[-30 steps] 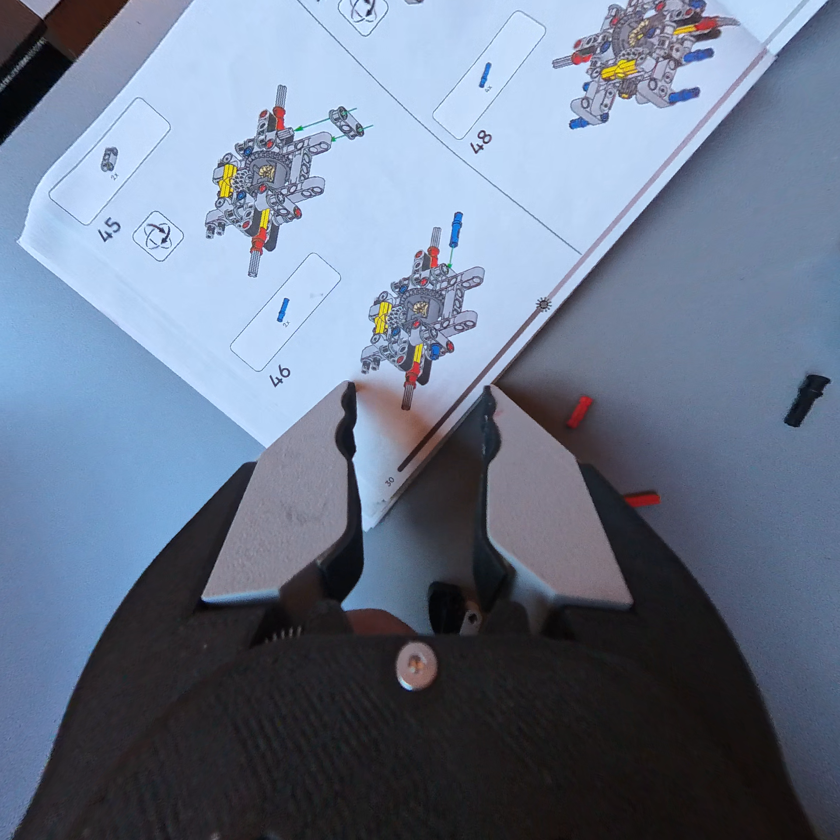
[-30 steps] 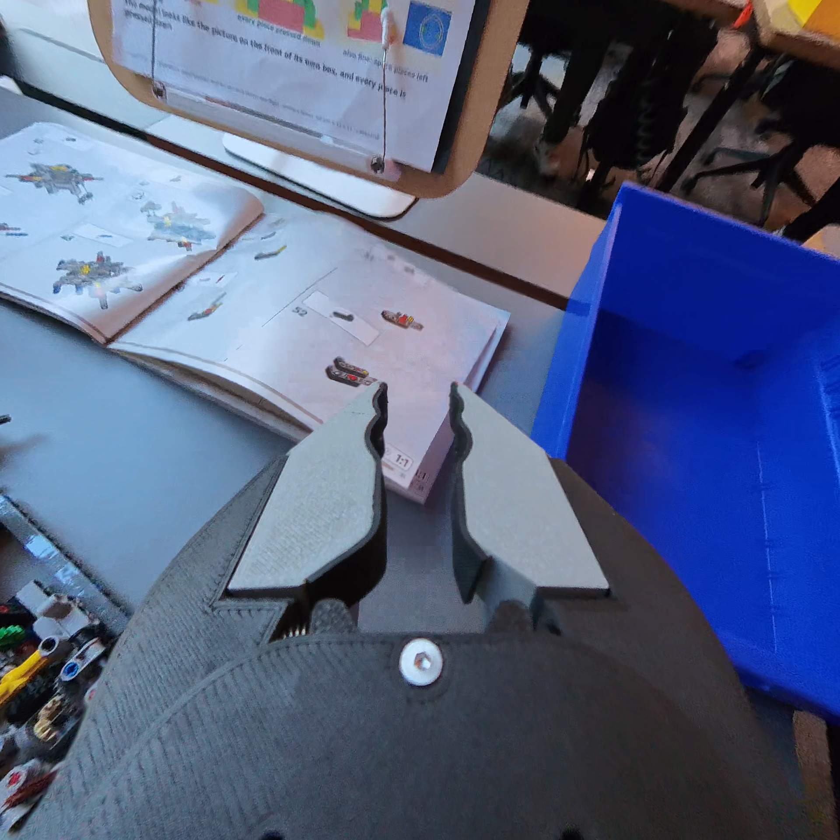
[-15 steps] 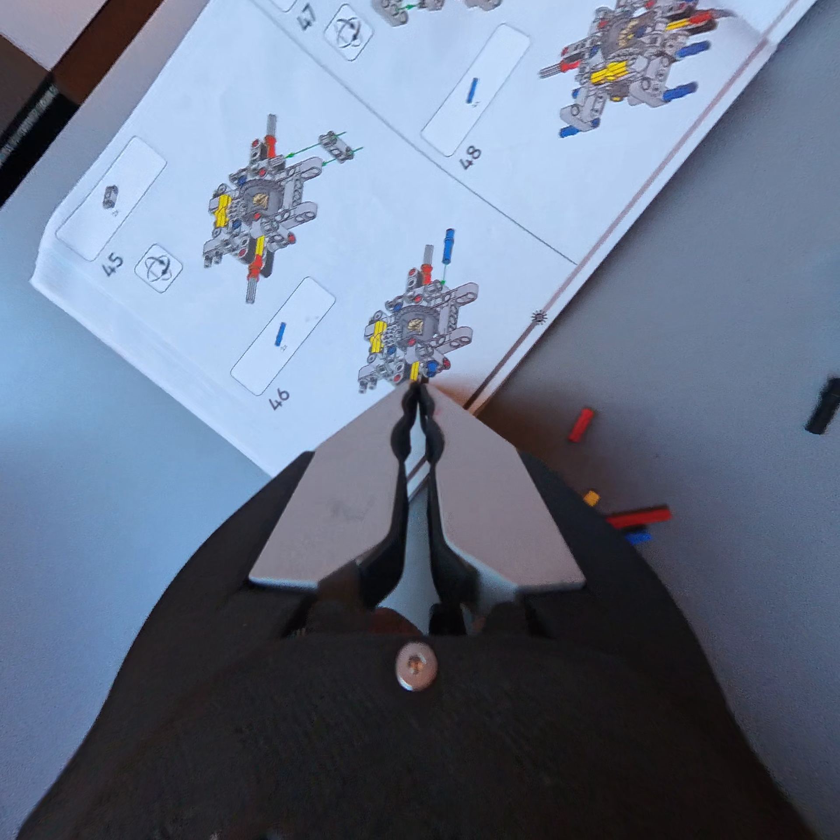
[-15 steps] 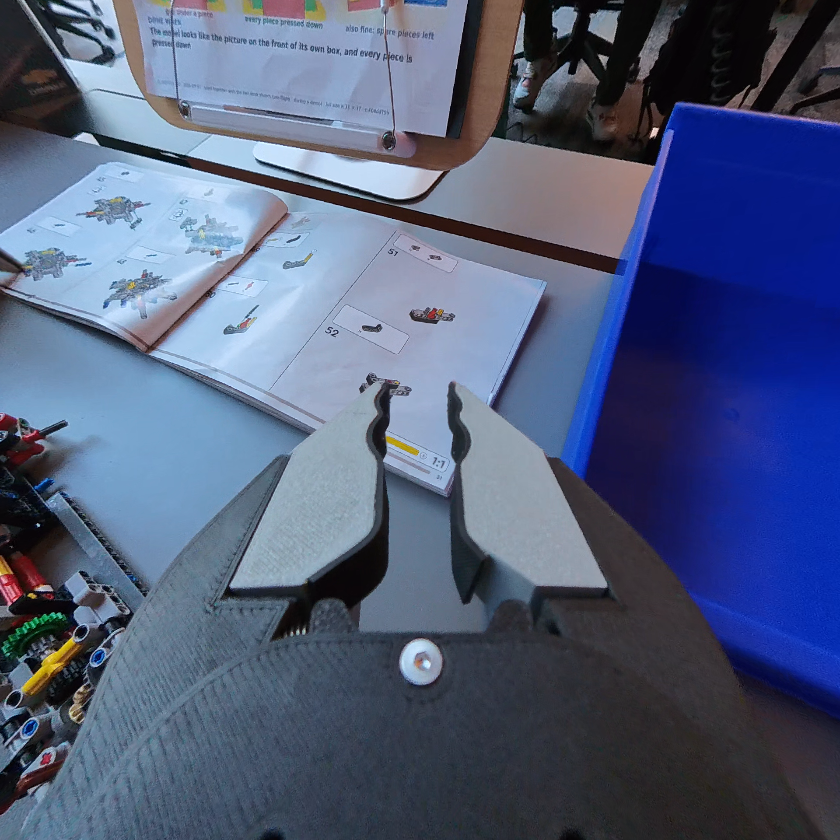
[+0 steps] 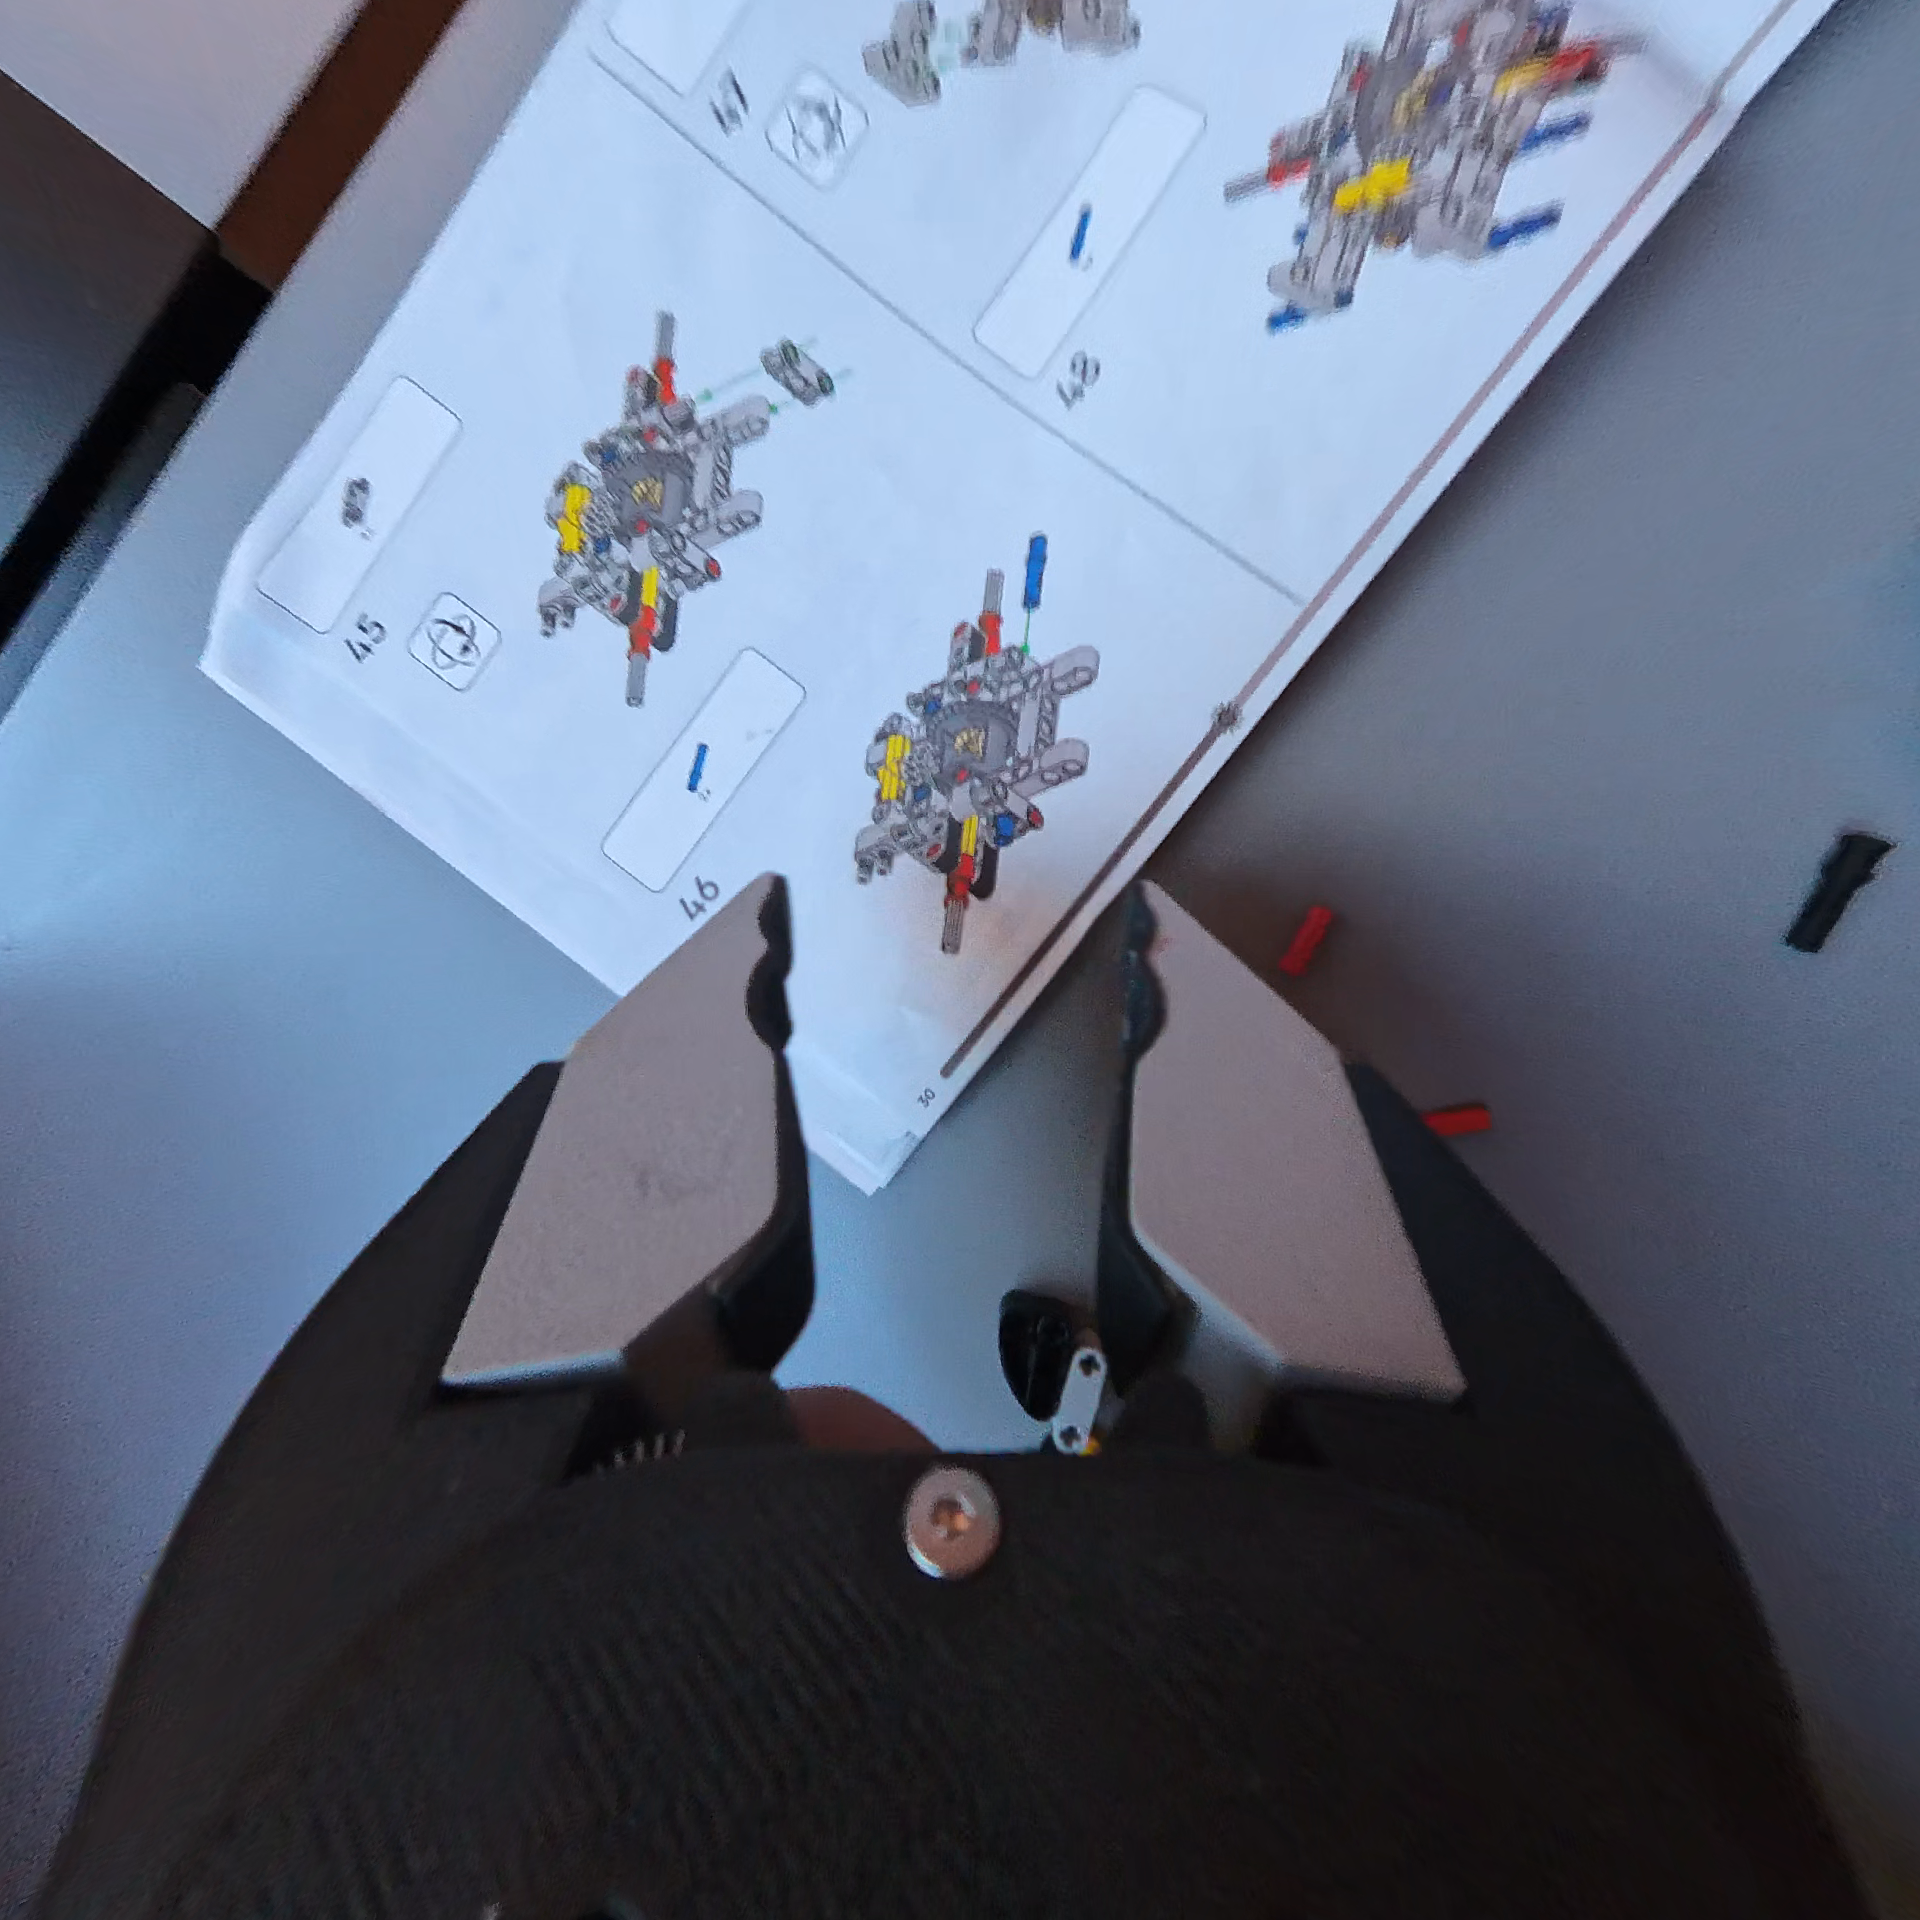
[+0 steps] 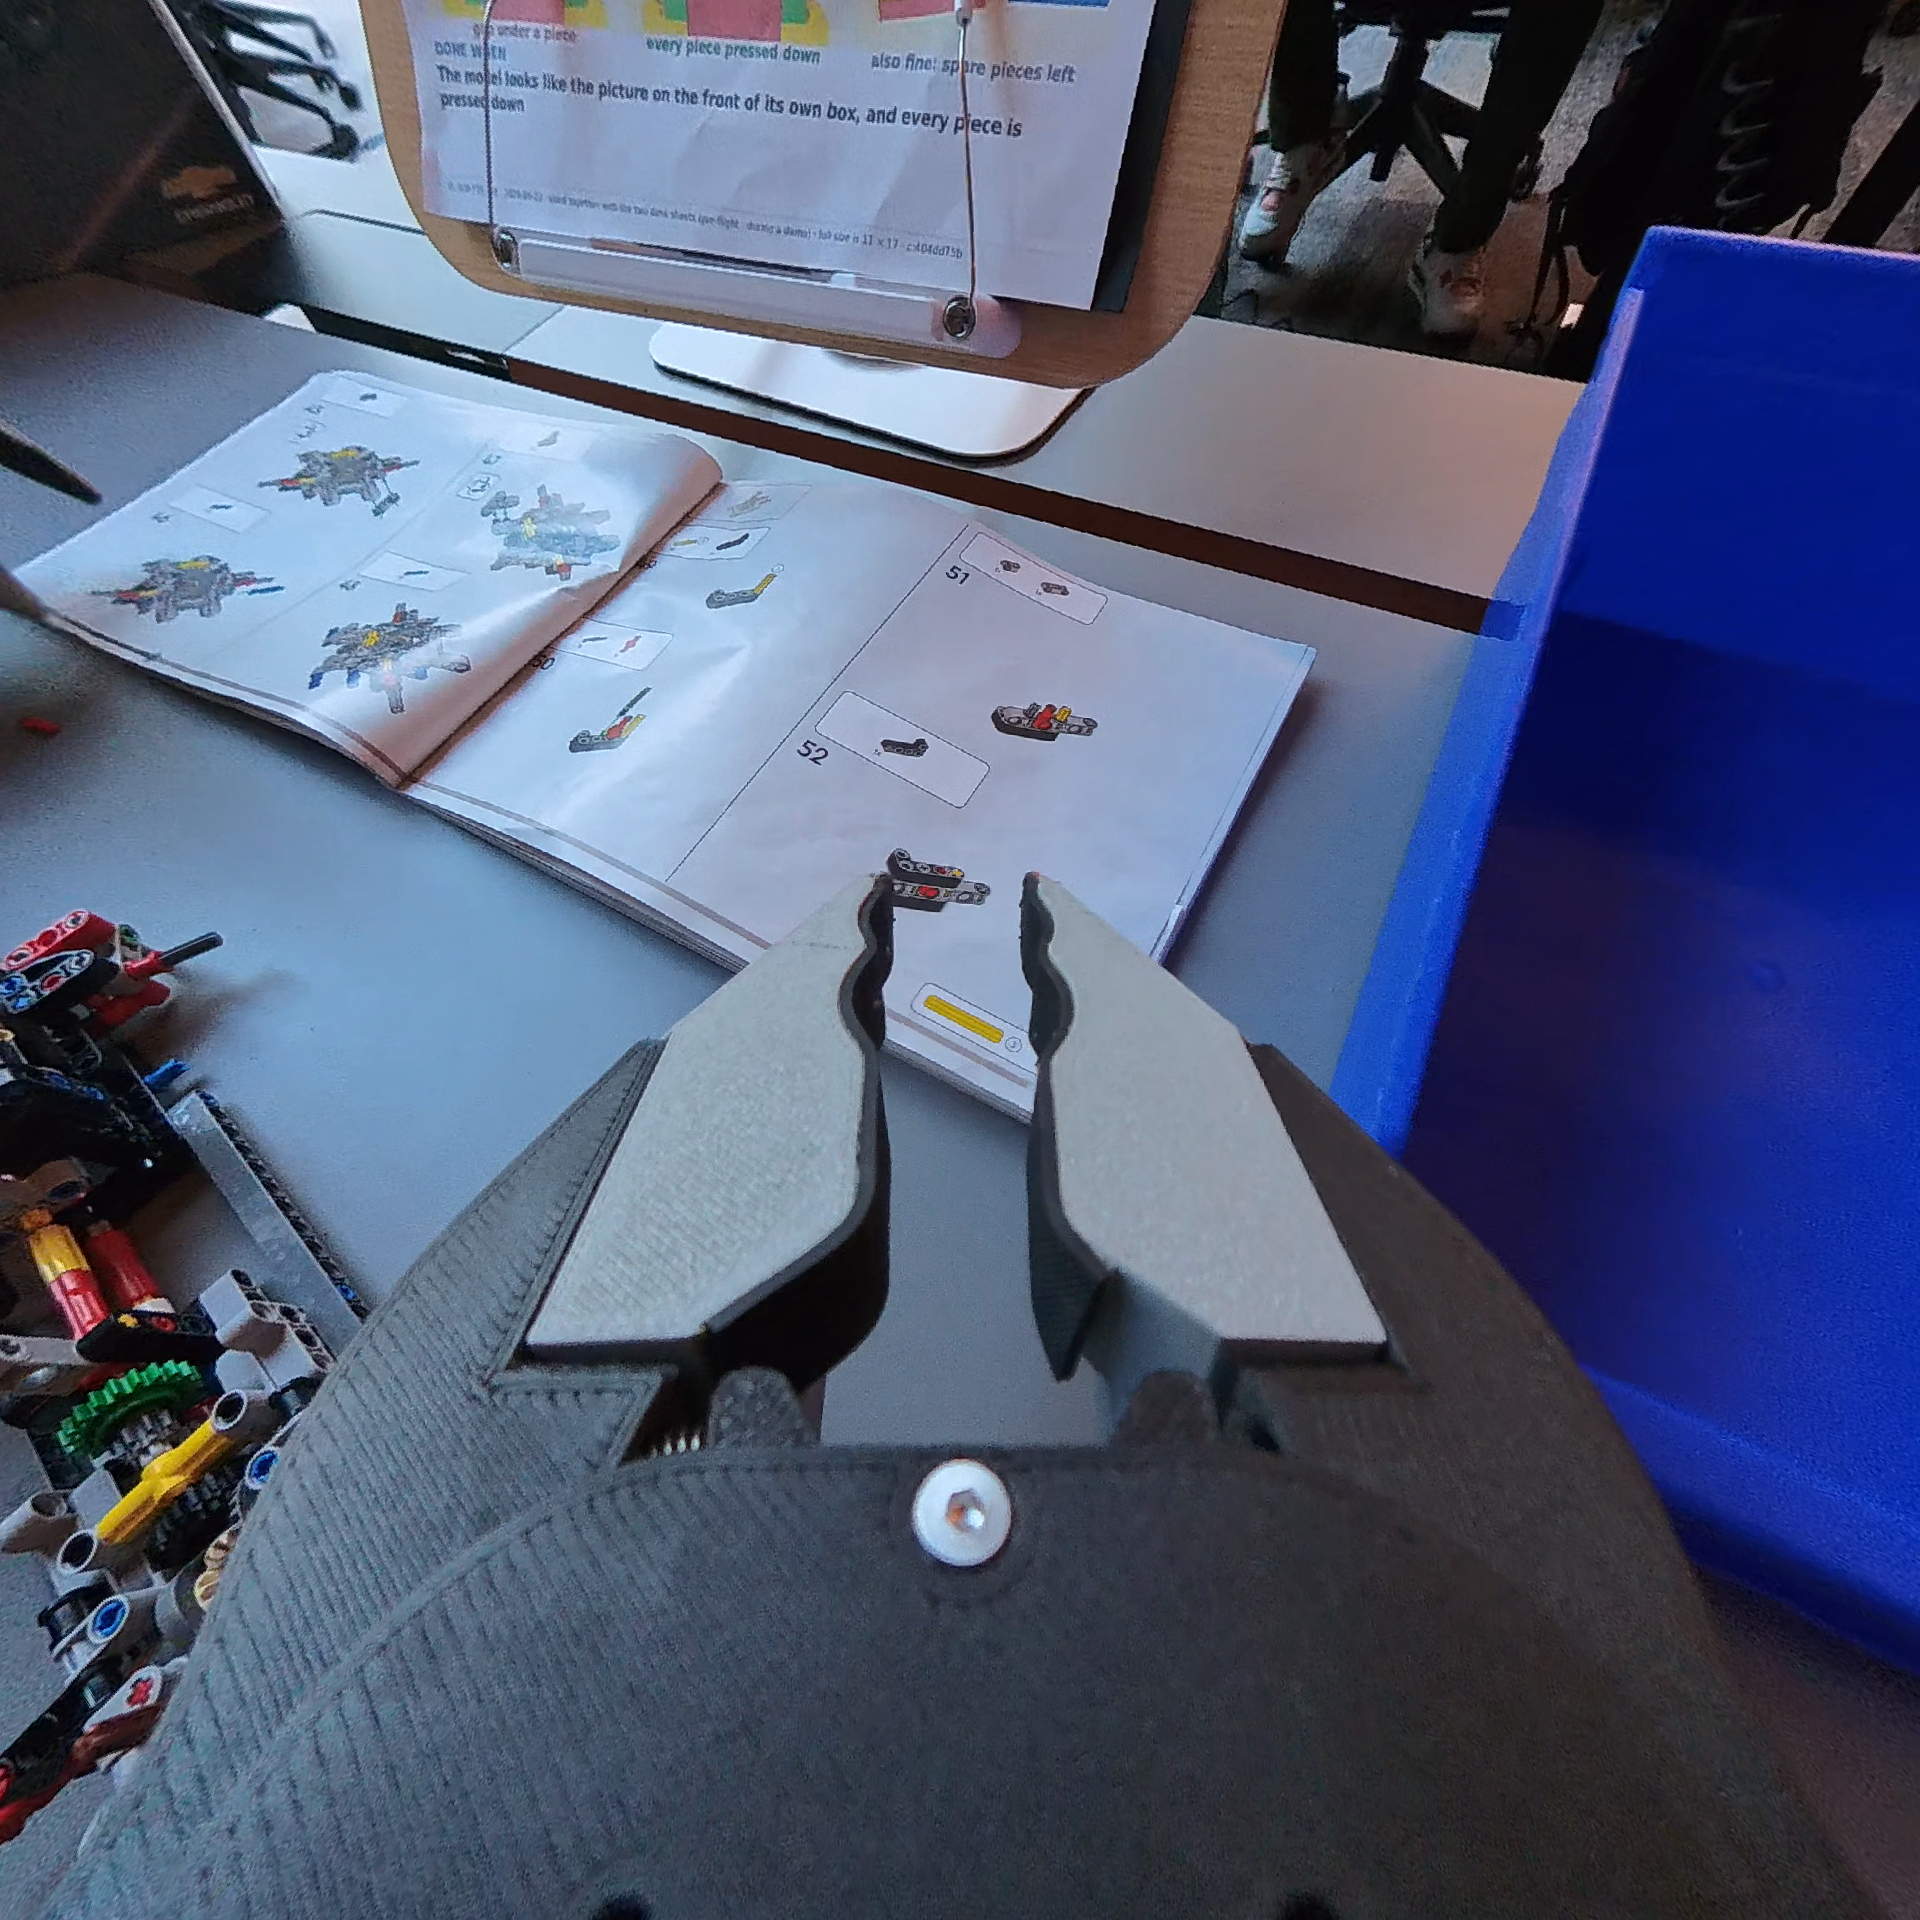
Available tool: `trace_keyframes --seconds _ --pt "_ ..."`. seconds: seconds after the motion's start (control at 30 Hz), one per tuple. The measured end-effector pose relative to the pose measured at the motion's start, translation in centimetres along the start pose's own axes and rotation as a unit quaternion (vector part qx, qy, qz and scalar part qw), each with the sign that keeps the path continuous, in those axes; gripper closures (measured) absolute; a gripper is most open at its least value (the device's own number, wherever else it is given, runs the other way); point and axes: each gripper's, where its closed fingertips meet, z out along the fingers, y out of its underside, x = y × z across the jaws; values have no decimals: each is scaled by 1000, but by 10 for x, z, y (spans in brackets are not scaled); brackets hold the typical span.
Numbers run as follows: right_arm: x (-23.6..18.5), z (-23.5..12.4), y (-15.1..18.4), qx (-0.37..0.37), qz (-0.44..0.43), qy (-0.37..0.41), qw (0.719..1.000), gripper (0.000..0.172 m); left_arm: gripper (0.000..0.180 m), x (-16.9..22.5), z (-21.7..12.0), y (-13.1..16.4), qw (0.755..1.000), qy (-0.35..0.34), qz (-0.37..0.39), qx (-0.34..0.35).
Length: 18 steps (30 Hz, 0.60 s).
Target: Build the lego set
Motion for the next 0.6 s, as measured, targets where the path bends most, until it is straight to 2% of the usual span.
trace_keyframes --seconds 0.07,0.17,0.3,0.43,0.6 --pt "2 -2 -2 7 6 -1 1000 151 114 -2 11 14 999 -21 19 -45" --pt "4 -5 -4 16 11 -2 1000 151 142 8 15 11 1000 10 0 -28" --pt "3 -7 -5 21 14 -8 1000 151 147 11 15 11 1000 13 -6 -3" --pt "3 -6 -3 19 16 -17 1000 151 173 21 14 12 1000 28 1 -10" --pt "2 -8 -2 21 21 -33 999 152 180 21 15 10 999 26 -16 -23"
